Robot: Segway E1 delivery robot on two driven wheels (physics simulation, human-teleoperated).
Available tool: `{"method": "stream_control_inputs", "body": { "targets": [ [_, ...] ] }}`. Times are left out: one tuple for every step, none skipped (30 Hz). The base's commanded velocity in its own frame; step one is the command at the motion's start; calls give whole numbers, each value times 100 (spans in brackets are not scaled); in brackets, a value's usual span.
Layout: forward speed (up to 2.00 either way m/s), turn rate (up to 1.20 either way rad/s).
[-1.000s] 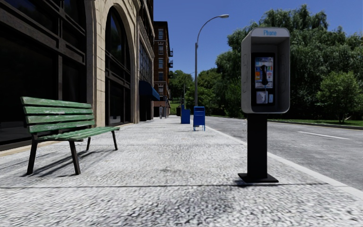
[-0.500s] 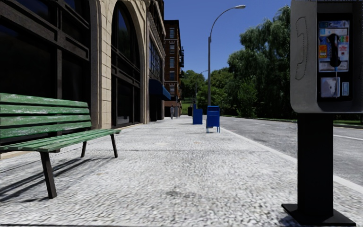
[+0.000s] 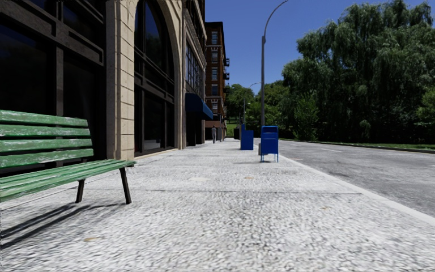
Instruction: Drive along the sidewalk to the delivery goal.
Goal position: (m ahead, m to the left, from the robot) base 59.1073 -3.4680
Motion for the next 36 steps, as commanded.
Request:
{"method": "stream_control_inputs", "body": {
  "targets": [
    [156,0],
    [160,0],
    [172,0],
    [187,0],
    [187,0],
    [200,0],
    [200,0],
    [200,0],
    [200,0],
    [200,0],
    [200,0],
    [200,0],
    [200,0],
    [200,0],
    [200,0],
    [200,0],
    [200,0],
    [200,0],
    [200,0],
    [200,0],
    [200,0],
    [200,0],
    [200,0],
    [200,0],
    [200,0],
    [200,0],
    [200,0],
    [200,0],
    [200,0],
    [200,0],
    [200,0],
    [200,0],
    [200,0],
    [200,0],
    [200,0],
    [200,0]
  ]
}}
